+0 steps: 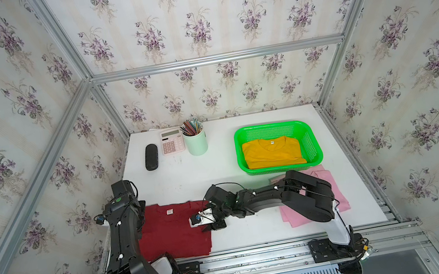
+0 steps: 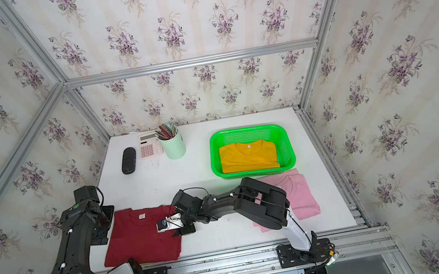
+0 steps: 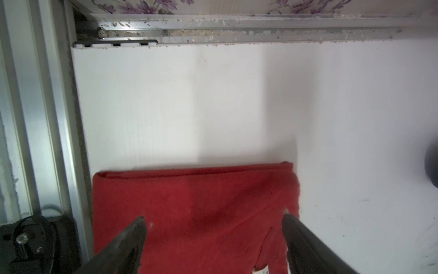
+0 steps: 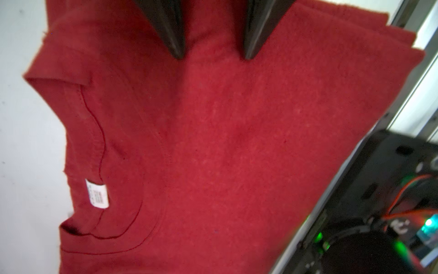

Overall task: Put the folded t-shirts into the basket
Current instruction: Move the T-shirt to the center of the board.

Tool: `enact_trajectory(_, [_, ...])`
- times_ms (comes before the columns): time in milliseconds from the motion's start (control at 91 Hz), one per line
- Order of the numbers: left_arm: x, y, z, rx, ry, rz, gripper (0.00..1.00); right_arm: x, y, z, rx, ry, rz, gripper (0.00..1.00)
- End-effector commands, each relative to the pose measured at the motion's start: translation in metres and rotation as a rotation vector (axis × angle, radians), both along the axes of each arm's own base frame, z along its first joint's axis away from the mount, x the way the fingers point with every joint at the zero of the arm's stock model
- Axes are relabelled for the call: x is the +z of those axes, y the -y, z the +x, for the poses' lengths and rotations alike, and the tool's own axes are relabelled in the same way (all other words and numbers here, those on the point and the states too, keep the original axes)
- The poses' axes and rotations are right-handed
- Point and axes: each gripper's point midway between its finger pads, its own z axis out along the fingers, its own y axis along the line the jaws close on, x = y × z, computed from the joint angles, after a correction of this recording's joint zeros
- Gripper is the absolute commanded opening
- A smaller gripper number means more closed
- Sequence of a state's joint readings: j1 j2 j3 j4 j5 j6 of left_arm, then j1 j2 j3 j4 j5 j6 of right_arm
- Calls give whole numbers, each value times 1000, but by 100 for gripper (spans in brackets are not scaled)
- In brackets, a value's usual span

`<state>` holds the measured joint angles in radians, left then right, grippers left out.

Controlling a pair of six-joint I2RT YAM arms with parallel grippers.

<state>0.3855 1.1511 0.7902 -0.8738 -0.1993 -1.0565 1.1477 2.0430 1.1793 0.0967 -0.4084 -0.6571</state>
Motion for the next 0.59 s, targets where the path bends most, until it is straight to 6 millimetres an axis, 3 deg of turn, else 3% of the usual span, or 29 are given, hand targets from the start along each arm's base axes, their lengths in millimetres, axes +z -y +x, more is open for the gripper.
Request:
enact_trajectory(0, [-7,11,12,-67,18,-68,91,2,28,6,-31,-40,-110,45])
enact_trajectory(132, [-8,14,19,-91,-12,-91,91,47,19,25,-176,-81,25,50])
enact_trajectory(220, [-7,20,29,-118,-13,-117,92,63,13,42,-244,-92,92,53])
enact_trajectory(440, [-5,23,53,-114,-9,-138,93,30,4,86,-336,-168,-4,60])
enact_trajectory(582, [-4,24,67,-137,-66,-133,93,16,1,94,-366,-233,-22,62])
